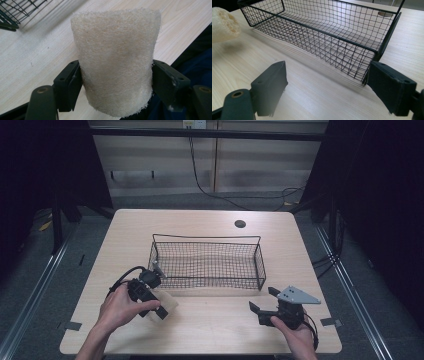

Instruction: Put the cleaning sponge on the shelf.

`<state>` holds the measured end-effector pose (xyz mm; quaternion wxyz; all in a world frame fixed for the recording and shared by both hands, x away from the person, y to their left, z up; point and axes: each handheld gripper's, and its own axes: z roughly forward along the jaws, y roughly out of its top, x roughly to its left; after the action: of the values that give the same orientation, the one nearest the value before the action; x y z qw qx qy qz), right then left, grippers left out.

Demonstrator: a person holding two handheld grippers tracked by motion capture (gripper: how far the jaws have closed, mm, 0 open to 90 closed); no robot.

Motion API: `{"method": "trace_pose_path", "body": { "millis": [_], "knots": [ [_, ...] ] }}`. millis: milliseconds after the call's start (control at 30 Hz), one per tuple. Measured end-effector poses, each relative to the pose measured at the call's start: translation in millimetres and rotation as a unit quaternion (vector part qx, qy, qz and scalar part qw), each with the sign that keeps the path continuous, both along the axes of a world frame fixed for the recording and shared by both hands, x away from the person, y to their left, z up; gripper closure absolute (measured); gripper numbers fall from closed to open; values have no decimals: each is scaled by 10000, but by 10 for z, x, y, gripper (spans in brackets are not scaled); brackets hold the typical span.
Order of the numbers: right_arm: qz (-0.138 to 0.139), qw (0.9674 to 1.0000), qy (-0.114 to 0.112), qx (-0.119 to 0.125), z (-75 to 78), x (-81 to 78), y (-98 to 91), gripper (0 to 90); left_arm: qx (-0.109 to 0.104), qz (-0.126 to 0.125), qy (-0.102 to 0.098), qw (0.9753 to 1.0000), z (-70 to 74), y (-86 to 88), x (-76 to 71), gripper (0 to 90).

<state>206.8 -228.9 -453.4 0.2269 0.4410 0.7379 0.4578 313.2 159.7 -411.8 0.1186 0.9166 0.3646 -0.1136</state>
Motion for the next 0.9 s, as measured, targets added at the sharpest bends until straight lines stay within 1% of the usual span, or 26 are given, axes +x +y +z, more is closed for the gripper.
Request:
{"method": "trace_pose_path", "body": {
  "millis": [100,133,200,300,533,633,667,733,767,833,867,900],
  "knots": [
    [13,10000,2,1,-1,1,3,156,-42,-13,-27,10000,47,-5,-1,281],
    [12,10000,3,1,-1,2,3,157,-40,-58,-1,10000,65,5,2,281],
    [10,10000,2,2,-1,3,4,156,-55,-61,-1,10000,72,12,2,282],
    [25,10000,11,-10,-3,8,12,156,-31,-175,-14,9998,99,43,1,282],
    [45,10000,15,-18,-5,13,17,156,-44,-196,25,9998,177,55,14,282],
    [36,10000,12,-17,-4,13,14,156,-50,-229,35,9997,221,50,18,282],
    [35,10000,11,-18,-3,12,14,156,-74,-286,40,9996,245,46,18,281],
    [39,10000,8,-17,-3,11,14,156,-98,-285,37,9995,257,39,11,282],
    [38,10000,8,-16,-2,10,14,156,-47,-349,36,9994,267,39,11,281],
    [30,10000,14,15,-2,9,15,156,-61,-354,21,9994,284,48,11,281],
    [22,10000,19,17,-3,10,14,156,-102,-340,26,9994,287,53,12,281],
    [32,10000,23,5,-4,12,11,156,-68,-351,36,9994,300,58,17,281]
  ]
}}
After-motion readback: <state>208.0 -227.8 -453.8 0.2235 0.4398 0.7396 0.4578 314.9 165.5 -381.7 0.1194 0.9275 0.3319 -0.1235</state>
